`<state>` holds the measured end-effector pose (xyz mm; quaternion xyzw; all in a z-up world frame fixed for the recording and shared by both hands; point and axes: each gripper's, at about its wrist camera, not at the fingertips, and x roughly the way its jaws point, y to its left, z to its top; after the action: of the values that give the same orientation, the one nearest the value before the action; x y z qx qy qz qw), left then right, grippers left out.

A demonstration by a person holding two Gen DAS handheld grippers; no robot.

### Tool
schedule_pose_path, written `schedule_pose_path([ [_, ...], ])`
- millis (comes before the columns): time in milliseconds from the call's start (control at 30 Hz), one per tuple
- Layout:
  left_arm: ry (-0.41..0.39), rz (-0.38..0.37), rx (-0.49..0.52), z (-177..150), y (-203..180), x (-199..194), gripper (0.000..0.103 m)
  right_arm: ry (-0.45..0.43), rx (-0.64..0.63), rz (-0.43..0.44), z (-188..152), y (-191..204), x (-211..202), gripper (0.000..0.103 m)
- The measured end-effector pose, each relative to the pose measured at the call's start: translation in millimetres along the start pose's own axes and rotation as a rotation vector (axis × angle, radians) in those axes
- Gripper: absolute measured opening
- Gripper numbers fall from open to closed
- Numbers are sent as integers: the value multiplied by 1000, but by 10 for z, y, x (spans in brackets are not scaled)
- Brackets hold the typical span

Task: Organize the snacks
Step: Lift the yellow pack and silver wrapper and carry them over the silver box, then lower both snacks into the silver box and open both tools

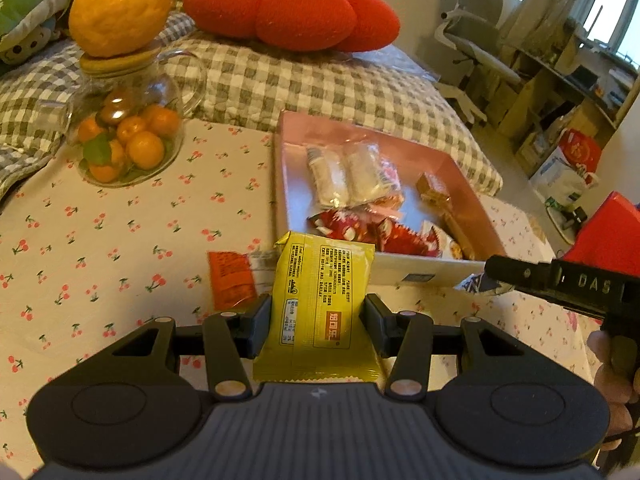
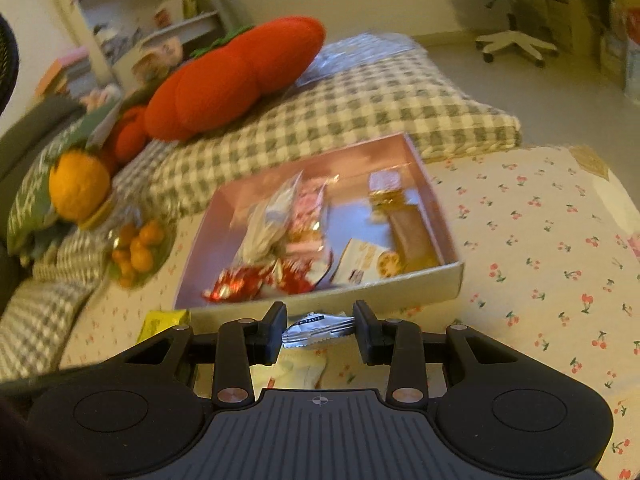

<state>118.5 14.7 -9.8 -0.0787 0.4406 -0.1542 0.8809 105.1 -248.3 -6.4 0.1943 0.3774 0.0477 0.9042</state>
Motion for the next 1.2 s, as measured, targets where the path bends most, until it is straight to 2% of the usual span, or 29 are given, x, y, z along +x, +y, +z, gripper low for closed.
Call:
schedule_pose_path([
  [200,-38,-2,-11,165,-122,8,46,-50,124,32,174,-291,-11,34],
  [433,-76,47,31,404,-281,225,46,-89,218,51,263,-517,30,34],
  [600,-53,54,19,566,-388,452,46,-90,252,83,372,-520,143,34],
  [767,-31,18,28,692,-612,676,46,-91,223,67,476,-512,306,34],
  [967,-13,16,63,814,-848,936,46,-65,220,50,487,-653,489,35],
  [1200,2,27,77,894,-991,1162,46,-42,342,97,496,-888,560,42],
])
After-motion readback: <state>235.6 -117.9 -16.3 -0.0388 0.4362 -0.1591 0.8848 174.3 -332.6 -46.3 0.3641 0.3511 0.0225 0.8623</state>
